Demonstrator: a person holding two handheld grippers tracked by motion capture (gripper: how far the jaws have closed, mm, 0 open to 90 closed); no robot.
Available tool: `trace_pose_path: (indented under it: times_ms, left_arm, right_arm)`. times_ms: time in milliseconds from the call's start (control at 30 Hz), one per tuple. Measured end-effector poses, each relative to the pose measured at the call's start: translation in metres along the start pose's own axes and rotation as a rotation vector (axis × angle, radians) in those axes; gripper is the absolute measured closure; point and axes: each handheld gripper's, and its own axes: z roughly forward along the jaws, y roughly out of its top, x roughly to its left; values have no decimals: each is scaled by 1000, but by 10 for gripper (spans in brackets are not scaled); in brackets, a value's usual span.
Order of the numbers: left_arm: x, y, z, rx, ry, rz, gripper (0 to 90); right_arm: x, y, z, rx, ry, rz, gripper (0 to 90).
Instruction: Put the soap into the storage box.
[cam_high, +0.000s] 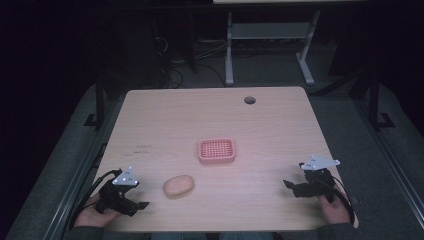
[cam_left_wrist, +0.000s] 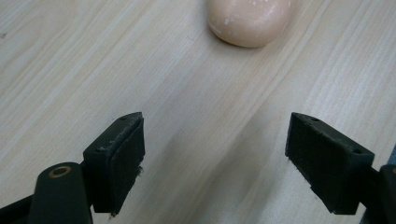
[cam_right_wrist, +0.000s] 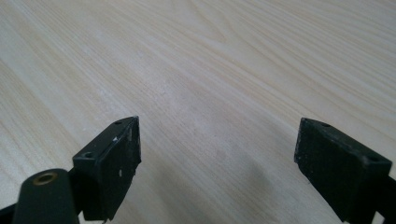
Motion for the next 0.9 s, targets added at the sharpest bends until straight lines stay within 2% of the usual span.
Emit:
trace_pose_path:
  times_ms: [100, 133, 300, 533, 700, 900]
  left_arm:
    - [-1, 1, 0, -11, -1, -2, 198]
    - [-1, 2, -1, -17, 0, 12, 201]
    - [-3, 6, 1, -26, -2, 31, 216]
    - [-6, 12, 6, -13, -9, 62, 226]
    - [-8, 16, 10, -13, -16, 63, 224]
    - [-10, 21, 13, -4, -17, 87, 222]
  right_arm:
    - [1, 0, 0, -1, 0, 2, 141]
    - [1, 0, -1, -3, 1, -4, 141]
    - [1, 1, -1, -3, 2, -7, 141]
    - [2, 1, 0, -2, 5, -8, 142]
    - [2, 2, 0, -2, 4, -10, 141]
    - [2, 2, 0, -3, 5, -16, 142]
